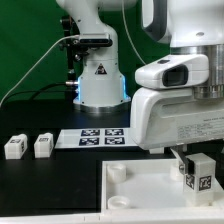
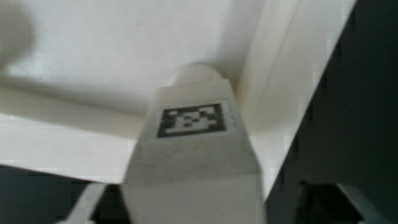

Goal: Assemble one leg

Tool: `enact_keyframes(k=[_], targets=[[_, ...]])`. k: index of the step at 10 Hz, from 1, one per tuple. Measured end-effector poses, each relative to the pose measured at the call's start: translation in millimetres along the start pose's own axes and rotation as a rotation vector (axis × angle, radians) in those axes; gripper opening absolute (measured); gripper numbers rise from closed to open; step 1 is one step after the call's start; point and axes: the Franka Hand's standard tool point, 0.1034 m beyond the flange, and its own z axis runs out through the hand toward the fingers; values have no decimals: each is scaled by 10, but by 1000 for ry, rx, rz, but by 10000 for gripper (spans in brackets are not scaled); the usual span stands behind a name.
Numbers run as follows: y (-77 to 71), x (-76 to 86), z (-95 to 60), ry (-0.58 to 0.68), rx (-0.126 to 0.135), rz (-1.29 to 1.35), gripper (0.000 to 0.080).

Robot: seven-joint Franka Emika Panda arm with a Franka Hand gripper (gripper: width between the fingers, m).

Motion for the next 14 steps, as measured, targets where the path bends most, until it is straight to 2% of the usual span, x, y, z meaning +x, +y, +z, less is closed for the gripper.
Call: enact_keyframes(k=[1,2,5,8,9,10,11,13,14], targets=[[22,-2,3,0,-2,100,351],[39,1,7,-1,-1,205,299],[133,38,22,-22,-9,654,297],[105,-13,27,-77,-36,1185,296],[117,-12,30,-84,-33,1346,296],[126,-17,33,-98,-16,1525,297],[128,-27,35,-107,-18,1668,297],[128,-42,34,-113,-43,1888,297],[125,-42,32,-111,-46,1930,297]])
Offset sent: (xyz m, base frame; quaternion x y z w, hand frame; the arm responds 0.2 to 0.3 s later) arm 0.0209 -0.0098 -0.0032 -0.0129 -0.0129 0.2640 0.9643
